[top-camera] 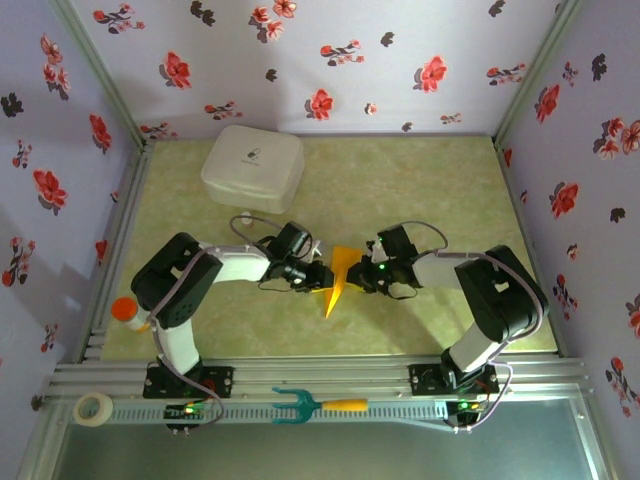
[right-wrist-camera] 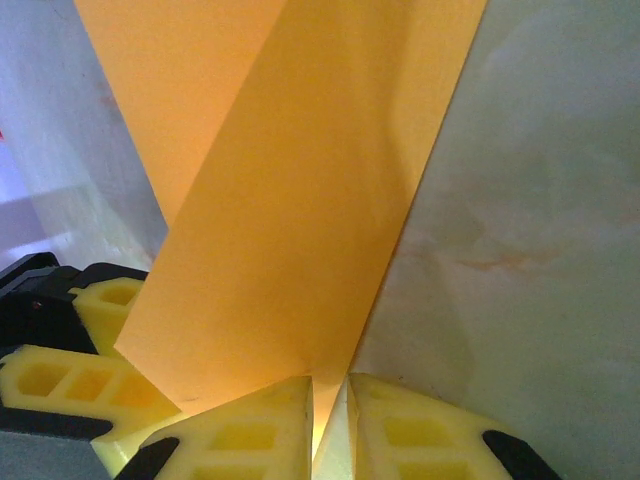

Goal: Fold a paper plane with a square sheet of paper (pick it up from the middle)
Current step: Move a paper plane to the center of the table.

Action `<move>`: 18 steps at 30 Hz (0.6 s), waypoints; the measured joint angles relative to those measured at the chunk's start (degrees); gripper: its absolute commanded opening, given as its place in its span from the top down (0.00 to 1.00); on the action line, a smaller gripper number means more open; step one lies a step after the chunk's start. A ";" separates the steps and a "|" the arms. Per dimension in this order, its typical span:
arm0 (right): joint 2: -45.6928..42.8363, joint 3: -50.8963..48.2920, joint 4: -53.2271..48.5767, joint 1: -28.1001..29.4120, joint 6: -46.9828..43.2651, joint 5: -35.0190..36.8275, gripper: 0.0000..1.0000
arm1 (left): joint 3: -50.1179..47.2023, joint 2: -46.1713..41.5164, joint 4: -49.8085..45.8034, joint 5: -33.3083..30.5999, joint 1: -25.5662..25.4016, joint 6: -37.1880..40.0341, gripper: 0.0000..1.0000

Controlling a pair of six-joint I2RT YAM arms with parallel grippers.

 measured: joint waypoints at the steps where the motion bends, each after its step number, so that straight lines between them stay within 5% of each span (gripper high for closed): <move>1: 0.04 0.00 0.20 0.00 0.04 -0.07 0.83 | 0.13 0.20 0.09 0.26 -0.04 0.00 0.76; 18: 0.87 -0.33 1.03 0.00 0.11 -0.44 0.84 | 0.42 0.46 2.99 1.29 -0.52 -1.11 0.72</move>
